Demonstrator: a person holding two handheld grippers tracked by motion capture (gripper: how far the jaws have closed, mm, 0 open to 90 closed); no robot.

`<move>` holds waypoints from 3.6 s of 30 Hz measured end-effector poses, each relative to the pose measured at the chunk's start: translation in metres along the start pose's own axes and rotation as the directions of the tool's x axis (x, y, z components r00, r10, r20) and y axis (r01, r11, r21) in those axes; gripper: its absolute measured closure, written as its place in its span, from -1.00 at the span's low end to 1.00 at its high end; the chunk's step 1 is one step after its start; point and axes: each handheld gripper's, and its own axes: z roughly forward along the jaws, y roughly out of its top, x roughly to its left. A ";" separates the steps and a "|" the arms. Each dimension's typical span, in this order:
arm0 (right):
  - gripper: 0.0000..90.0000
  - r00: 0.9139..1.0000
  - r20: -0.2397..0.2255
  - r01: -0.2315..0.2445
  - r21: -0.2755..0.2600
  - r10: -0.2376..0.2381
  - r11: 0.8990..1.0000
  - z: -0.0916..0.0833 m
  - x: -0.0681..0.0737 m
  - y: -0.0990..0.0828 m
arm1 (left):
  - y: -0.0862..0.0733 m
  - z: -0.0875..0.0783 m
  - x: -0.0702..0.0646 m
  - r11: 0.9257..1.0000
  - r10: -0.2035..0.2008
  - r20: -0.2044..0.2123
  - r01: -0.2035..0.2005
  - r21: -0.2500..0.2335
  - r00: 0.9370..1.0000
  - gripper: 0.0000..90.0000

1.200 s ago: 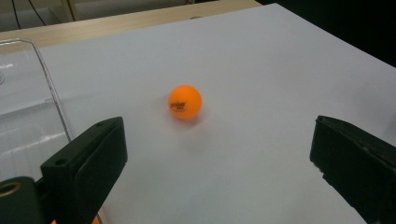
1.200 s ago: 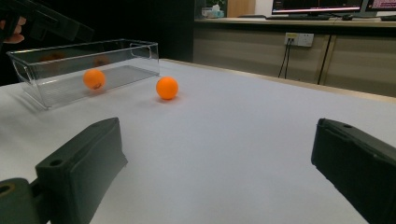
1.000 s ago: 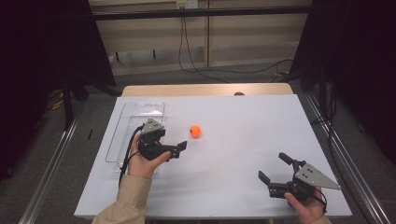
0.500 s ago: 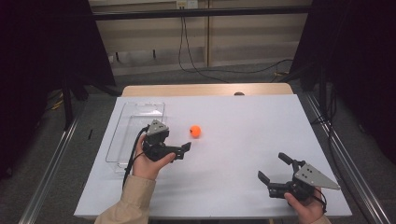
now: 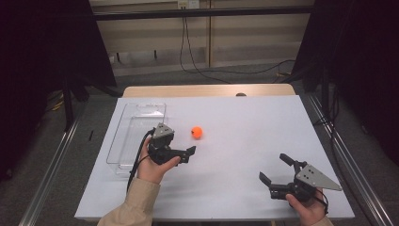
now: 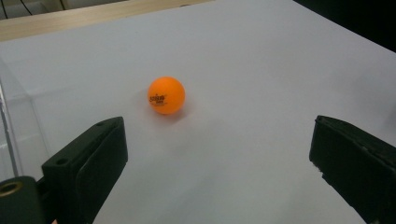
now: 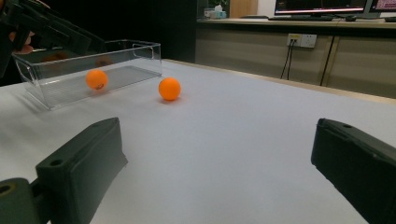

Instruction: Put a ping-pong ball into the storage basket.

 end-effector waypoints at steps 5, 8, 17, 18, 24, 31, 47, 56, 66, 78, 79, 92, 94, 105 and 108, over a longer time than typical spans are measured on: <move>-0.96 1.000 -0.003 0.001 -0.001 -0.001 1.000 0.001 0.000 0.000 | -0.001 0.004 -0.003 1.000 0.006 0.005 -0.006 0.006 1.000 -0.90; -0.96 1.000 -0.002 0.001 -0.001 -0.001 1.000 0.000 0.000 0.000 | -0.001 0.005 -0.004 1.000 0.007 0.005 -0.007 0.008 1.000 -0.90; -0.96 1.000 -0.007 0.001 -0.001 -0.001 1.000 0.001 0.000 0.000 | -0.003 0.012 -0.008 0.999 0.025 0.007 -0.025 0.038 1.000 -0.90; -0.96 1.000 -0.007 0.001 -0.001 -0.001 1.000 0.001 0.000 0.000 | -0.004 0.014 -0.010 0.999 0.018 0.006 -0.018 0.036 1.000 -0.90; -0.96 1.000 -0.008 0.002 0.000 -0.002 1.000 0.001 0.000 0.000 | -0.006 0.020 -0.012 0.999 0.024 -0.008 -0.024 0.041 1.000 -0.90; -0.96 1.000 -0.009 0.004 0.001 -0.004 1.000 0.001 0.001 0.000 | -0.007 0.025 -0.014 0.999 0.030 -0.024 -0.029 0.042 0.999 -0.90; -0.96 1.000 -0.012 0.005 0.001 -0.005 1.000 0.001 0.001 0.000 | -0.007 0.037 -0.017 0.999 0.025 -0.047 -0.022 0.047 0.999 -0.90; -0.96 1.000 -0.013 0.004 0.000 -0.004 1.000 0.001 0.001 0.000 | -0.008 0.042 -0.014 0.999 0.011 -0.074 -0.007 0.045 0.997 -0.90; -0.95 1.000 -0.012 0.005 0.000 -0.005 1.000 0.001 0.001 0.000 | -0.008 0.046 -0.011 0.999 -0.005 -0.093 0.009 0.042 0.996 -0.90; -0.95 1.000 -0.015 0.003 -0.001 -0.003 1.000 0.001 0.000 0.000 | -0.007 0.050 -0.011 0.999 -0.007 -0.092 0.011 0.040 0.996 -0.90; -0.95 1.000 -0.015 0.003 -0.002 -0.003 1.000 0.001 0.000 0.000 | -0.007 0.051 -0.011 0.999 -0.008 -0.091 0.012 0.039 0.996 -0.90; -0.95 1.000 -0.014 0.005 -0.001 -0.005 1.000 0.001 0.000 0.000 | -0.006 0.053 -0.007 0.999 -0.029 -0.105 0.032 0.025 0.994 -0.90; -0.95 1.000 -0.013 0.003 0.000 -0.003 1.000 0.001 0.000 0.000 | -0.006 0.054 -0.006 0.999 -0.018 -0.115 0.022 0.032 0.993 -0.90; -0.95 1.000 -0.014 0.003 0.001 -0.003 1.000 0.001 0.001 -0.001 | -0.005 0.057 -0.002 0.999 -0.020 -0.129 0.024 0.026 0.991 -0.89; -0.95 1.000 -0.015 0.005 0.000 -0.005 1.000 0.001 0.001 0.000 | -0.004 0.057 -0.002 0.999 -0.017 -0.130 0.021 0.027 0.991 -0.89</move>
